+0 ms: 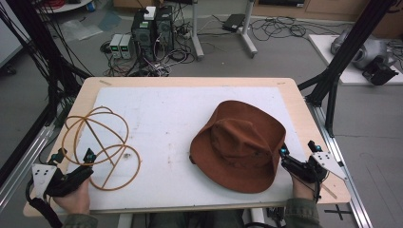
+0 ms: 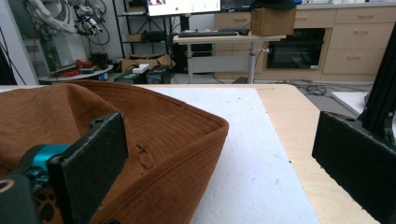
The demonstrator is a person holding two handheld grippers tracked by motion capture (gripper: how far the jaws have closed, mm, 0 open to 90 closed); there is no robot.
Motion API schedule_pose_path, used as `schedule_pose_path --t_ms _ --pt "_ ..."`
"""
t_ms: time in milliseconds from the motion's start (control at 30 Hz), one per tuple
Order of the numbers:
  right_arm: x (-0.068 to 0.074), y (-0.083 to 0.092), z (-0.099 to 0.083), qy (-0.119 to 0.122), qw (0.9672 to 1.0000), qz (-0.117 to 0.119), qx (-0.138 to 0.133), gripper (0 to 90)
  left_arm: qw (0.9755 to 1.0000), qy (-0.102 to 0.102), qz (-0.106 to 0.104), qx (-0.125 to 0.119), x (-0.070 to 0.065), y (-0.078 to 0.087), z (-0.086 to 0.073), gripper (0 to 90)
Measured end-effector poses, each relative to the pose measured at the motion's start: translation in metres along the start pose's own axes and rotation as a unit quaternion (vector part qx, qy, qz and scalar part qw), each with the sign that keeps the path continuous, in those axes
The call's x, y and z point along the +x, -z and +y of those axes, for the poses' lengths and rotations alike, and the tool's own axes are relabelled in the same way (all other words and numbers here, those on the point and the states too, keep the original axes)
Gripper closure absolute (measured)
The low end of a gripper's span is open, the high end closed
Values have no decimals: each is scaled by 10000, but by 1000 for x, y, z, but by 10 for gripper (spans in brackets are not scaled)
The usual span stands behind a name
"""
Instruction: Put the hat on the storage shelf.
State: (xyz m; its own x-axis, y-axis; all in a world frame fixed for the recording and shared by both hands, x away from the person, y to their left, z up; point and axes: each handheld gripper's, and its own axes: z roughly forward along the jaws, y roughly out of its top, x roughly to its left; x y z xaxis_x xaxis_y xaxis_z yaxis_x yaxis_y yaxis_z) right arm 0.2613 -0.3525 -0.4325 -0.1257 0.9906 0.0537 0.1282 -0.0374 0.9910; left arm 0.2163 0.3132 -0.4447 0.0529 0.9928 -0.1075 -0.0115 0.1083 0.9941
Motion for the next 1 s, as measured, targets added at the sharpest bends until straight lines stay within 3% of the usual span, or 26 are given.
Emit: schedule_pose_path --t_ms 733,1000 --pt "-4 -2 1 -147 9999 18 35 26 10000 -8 -13 22 0 -1 0 128" --pt "3 -7 4 -55 9996 258 68 26 10000 -10 -27 23 0 -3 -1 128"
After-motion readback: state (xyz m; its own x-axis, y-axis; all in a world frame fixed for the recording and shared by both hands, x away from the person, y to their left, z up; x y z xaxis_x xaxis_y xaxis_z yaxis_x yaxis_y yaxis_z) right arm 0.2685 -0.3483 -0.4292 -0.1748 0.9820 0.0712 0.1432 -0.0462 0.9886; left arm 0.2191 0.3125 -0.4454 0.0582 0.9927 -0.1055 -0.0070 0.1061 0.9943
